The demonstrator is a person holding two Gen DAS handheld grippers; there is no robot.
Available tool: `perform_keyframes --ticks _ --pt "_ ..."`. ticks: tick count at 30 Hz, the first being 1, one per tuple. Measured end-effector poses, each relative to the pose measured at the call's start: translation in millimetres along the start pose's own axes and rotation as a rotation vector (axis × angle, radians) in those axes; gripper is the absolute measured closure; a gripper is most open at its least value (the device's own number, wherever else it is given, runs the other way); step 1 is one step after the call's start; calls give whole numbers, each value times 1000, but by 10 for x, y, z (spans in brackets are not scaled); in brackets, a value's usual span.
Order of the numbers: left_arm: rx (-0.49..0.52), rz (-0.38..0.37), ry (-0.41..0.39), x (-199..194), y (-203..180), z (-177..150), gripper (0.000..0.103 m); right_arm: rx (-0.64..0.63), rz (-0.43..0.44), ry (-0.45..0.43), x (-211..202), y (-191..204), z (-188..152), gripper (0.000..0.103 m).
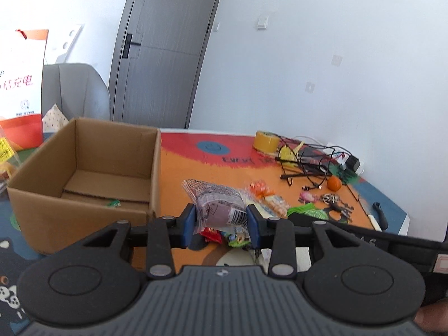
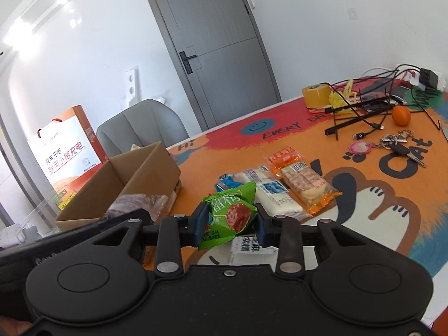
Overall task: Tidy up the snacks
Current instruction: 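Carry both snacks over the box and open both grippers to drop them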
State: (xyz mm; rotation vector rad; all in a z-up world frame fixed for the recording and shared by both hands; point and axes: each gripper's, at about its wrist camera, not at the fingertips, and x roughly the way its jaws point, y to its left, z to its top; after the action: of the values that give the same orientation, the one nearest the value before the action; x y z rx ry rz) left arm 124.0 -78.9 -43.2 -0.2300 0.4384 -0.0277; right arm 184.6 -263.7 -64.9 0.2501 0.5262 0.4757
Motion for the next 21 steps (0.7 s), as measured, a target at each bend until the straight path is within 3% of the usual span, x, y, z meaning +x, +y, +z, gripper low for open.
perform_keyframes --ticks 7,21 --pt "-45 14 -43 -146 156 140 65 -29 25 -3 18 193 36 68" --pt "-133 116 -94 -411 802 280 65 -97 103 -1 182 731 133 68"
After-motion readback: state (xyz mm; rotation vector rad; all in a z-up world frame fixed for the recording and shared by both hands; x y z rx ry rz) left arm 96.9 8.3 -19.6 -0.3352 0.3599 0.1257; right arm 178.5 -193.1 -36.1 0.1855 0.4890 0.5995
